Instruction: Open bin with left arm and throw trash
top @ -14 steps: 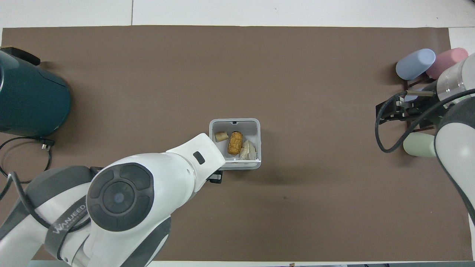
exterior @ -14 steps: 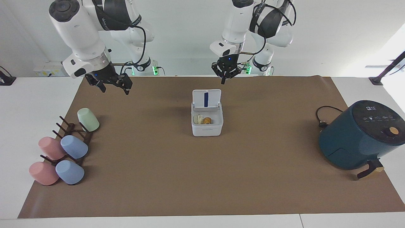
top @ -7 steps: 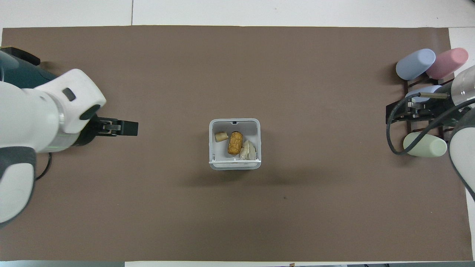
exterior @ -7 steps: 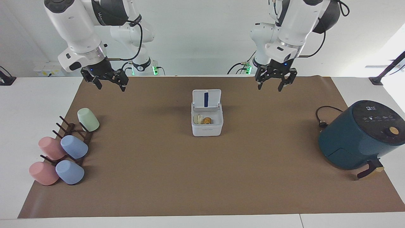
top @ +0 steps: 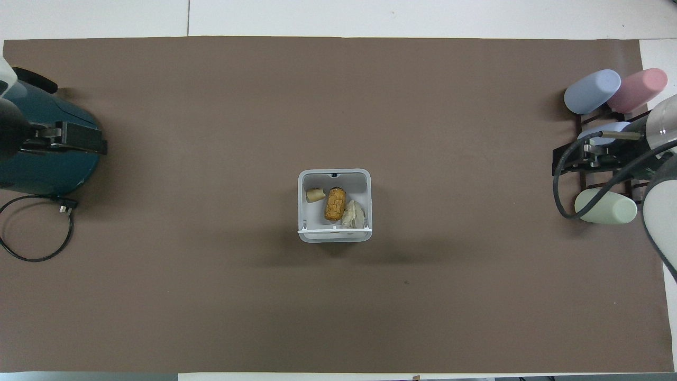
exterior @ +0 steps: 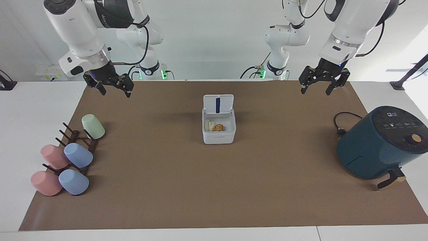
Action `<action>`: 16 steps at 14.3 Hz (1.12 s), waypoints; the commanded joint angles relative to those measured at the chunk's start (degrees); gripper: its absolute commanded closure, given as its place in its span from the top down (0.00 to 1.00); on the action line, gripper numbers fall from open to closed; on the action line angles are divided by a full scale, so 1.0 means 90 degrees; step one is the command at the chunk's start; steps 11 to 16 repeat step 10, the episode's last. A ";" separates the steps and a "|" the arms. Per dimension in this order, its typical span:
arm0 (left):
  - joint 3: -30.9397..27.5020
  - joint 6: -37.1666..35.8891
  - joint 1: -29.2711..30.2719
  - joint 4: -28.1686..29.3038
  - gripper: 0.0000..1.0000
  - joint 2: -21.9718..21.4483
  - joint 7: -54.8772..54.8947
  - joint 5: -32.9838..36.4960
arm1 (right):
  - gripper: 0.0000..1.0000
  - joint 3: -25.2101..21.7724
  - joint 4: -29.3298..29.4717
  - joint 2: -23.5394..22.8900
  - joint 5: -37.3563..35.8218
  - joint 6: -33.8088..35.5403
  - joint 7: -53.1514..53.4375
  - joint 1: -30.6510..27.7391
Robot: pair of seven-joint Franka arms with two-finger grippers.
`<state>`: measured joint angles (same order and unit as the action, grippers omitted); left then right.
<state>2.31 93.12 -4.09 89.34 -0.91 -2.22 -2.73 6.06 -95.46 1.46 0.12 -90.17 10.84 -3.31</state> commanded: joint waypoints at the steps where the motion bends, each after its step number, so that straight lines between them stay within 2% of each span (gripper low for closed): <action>1: 0.0085 -0.0259 0.0122 -0.0026 1.00 -0.0035 0.0061 -0.0038 | 1.00 -0.0010 -0.0155 0.0121 -0.0072 -0.0089 -0.0140 -0.0003; 9: 0.0066 -0.0367 0.0181 0.0307 1.00 -0.0240 0.0071 -0.0028 | 1.00 0.0000 -0.0155 0.0121 -0.0091 -0.0069 -0.0140 -0.0003; 16: 0.0066 -0.0357 0.0190 0.0308 1.00 -0.0241 0.0081 -0.0028 | 1.00 0.0000 -0.0155 0.0121 -0.0091 -0.0069 -0.0131 -0.0003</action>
